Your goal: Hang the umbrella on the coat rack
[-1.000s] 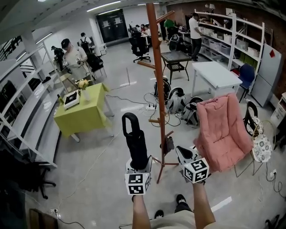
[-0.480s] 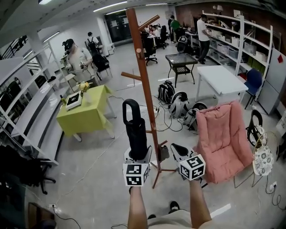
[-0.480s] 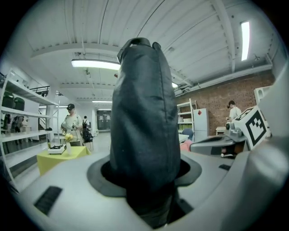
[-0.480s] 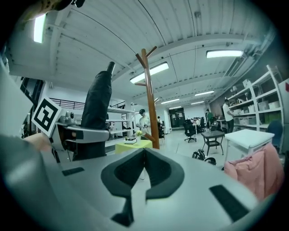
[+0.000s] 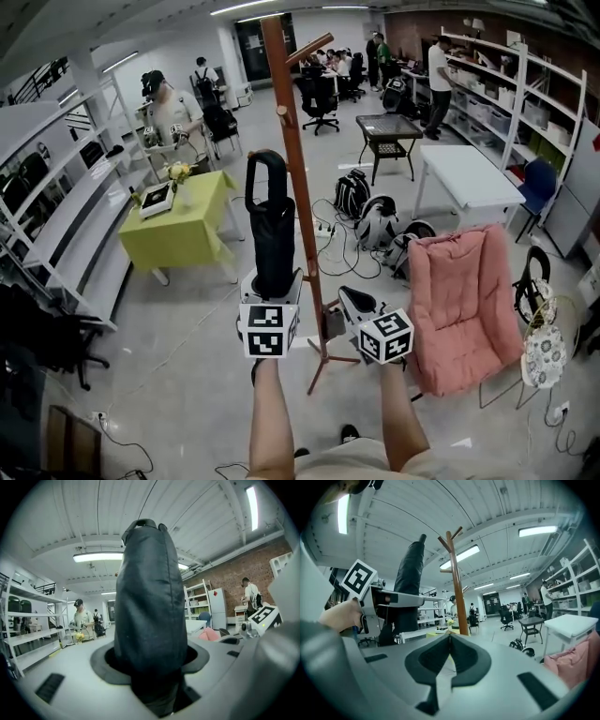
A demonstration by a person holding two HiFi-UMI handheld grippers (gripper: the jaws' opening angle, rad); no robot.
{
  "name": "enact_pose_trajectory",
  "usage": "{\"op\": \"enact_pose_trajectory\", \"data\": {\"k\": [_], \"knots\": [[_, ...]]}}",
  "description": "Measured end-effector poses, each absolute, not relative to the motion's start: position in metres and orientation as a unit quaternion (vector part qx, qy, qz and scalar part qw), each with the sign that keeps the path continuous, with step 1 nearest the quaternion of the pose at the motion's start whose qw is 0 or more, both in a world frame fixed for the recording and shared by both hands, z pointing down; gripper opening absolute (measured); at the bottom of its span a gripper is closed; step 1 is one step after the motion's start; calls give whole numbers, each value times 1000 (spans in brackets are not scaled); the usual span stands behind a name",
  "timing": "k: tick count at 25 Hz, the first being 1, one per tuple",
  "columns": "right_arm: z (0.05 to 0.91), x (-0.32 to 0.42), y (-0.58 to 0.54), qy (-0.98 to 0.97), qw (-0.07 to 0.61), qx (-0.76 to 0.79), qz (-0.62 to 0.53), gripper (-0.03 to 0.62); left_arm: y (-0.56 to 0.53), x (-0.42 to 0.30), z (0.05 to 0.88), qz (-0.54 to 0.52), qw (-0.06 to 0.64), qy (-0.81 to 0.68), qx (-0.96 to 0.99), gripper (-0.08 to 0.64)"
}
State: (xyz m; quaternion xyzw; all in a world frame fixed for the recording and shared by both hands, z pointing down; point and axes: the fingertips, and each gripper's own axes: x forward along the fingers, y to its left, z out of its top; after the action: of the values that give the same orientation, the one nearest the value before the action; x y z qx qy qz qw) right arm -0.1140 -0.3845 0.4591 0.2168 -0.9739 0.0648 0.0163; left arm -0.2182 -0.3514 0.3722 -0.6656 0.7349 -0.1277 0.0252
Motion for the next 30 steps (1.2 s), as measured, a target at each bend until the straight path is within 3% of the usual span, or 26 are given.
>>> {"op": "enact_pose_trajectory", "data": {"k": [7,30], "knots": [[466,-144,-375,-980,23,183,70,5,-368,-223,351,-148,37,736,-660,255],[463,-128,-402,-979,13,188,76,5,-422,-234,321,-172,47,728,-662,256]]}}
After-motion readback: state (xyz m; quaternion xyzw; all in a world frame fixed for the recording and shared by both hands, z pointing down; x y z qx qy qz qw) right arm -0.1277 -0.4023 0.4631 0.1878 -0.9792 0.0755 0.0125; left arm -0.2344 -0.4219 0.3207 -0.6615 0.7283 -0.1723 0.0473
